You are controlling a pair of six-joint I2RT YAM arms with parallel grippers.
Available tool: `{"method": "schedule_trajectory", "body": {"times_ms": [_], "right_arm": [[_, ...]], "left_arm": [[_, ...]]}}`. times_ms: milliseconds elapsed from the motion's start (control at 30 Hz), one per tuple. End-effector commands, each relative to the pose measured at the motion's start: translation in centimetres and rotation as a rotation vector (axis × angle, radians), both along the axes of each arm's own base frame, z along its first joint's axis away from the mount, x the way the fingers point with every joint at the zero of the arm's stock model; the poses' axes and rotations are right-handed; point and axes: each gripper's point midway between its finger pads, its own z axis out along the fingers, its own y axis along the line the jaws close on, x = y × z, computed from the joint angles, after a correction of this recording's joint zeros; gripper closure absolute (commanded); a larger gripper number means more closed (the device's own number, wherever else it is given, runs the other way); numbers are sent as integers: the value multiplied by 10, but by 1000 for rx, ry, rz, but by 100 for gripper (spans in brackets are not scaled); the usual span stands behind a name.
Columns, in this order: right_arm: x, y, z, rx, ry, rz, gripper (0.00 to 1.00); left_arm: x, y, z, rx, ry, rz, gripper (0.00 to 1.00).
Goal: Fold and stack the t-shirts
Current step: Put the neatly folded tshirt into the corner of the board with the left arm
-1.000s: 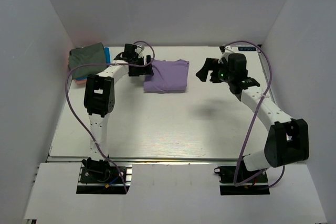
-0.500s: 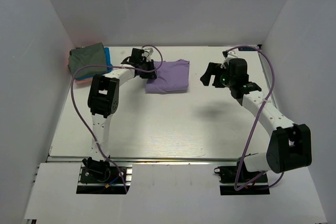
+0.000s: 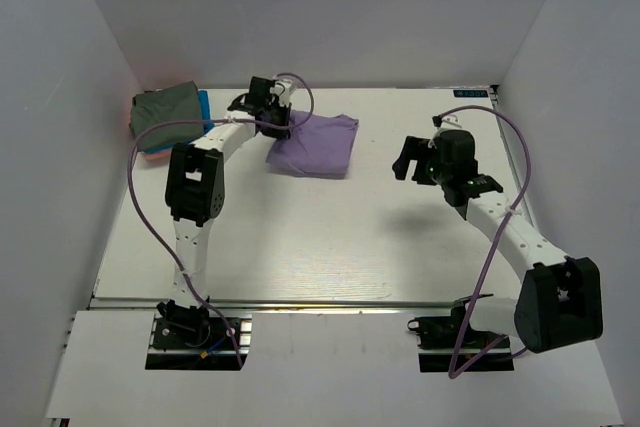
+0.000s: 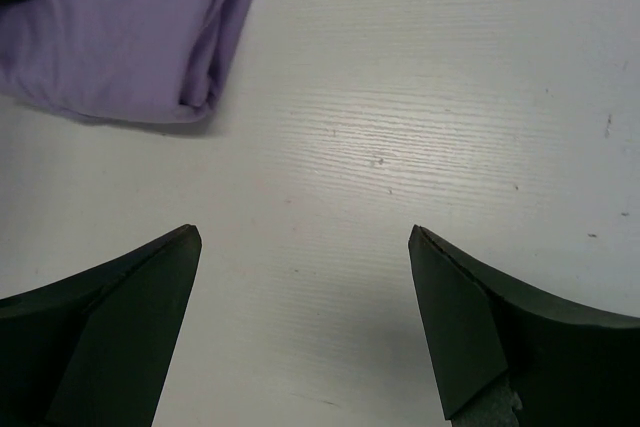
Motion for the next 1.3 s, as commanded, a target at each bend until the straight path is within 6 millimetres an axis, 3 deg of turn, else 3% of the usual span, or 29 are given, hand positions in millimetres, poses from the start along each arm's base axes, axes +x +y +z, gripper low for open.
{"method": "schedule_trajectory", "body": {"times_ms": [0,33,100,167,200,433,667,767,900,933,1000,1033,1100,1267], "right_arm": [[1,-12,13,-17,-58,-59,10],[-2,-13,15,-14,-67,-61,10],[-2,-13,16,0,-70,-76,10],[-3,-14,20,15,-81,-86,10],[-4,-14,21,16,-84,-86,10],[-8,-17,20,11,-81,-98,10],[-11,-21,27,7,-84,-109,10],[-12,-18,28,12,-89,-97,10],[-11,-18,27,13,-84,-99,10],[-11,-17,26,19,-79,-97,10],[-10,-15,25,23,-73,-88,10],[-9,-13,24,29,-68,-87,10],[-9,-11,21,35,-54,-73,10],[-5,-5,17,47,-31,-63,10]], "left_arm": [[26,27,109,101,-246,-17,100],[30,32,123,117,-267,-25,100],[32,41,126,142,-271,-35,100],[38,45,144,178,-318,-49,100],[41,54,144,199,-316,-38,100],[55,112,192,330,-416,46,100],[59,142,244,395,-539,27,100],[61,155,252,424,-566,26,100],[59,192,288,478,-645,134,100],[56,192,300,476,-673,142,100],[58,216,314,480,-710,233,100],[56,216,326,477,-740,241,100],[56,232,337,475,-771,294,100],[56,254,323,480,-734,340,100]]}}
